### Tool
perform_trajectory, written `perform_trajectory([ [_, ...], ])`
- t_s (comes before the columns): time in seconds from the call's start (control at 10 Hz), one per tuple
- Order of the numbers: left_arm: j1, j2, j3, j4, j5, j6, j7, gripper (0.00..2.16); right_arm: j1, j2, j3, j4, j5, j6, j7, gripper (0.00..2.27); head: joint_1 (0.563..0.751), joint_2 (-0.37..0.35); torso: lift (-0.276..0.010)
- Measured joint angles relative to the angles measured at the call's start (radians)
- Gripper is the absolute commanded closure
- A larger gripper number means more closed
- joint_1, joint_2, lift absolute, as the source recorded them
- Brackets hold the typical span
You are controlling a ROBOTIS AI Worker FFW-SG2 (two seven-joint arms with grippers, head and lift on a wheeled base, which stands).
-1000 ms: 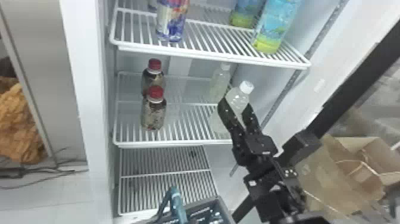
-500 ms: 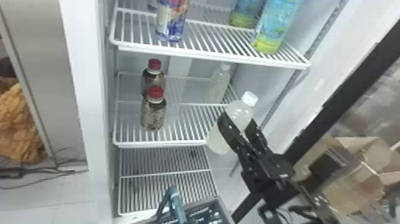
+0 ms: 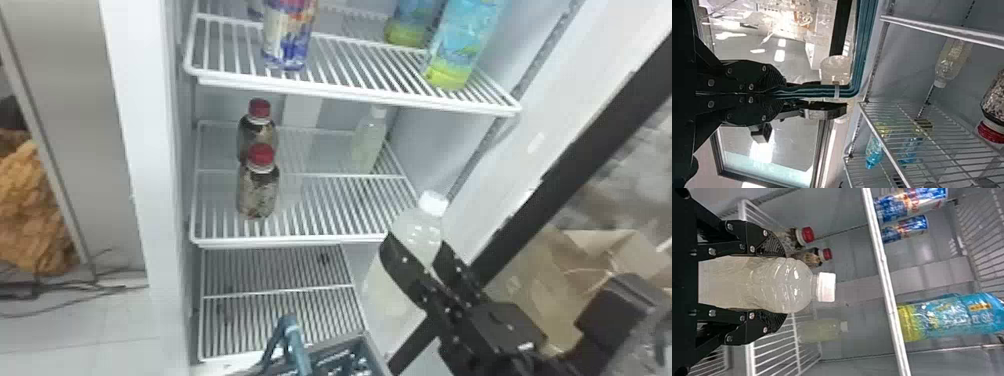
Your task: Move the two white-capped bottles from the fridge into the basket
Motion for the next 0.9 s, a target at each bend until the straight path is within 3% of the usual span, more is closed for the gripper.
perform_trajectory([
  [0.6,0.01,-0.003,0.008,0.001,-0.004,-0.003,0.0,1.12,0.074,0.015,-0.031,-0.124,-0.057,0.393,0.0,0.76,0.695,-0.35,-0.26],
  [0.9,0.01,-0.003,0.008,0.001,-0.007,-0.004,0.0,1.12,0.07,0.021,-0.052,-0.139,-0.061,0.486,0.0,0.73,0.695,-0.35,-0.26],
])
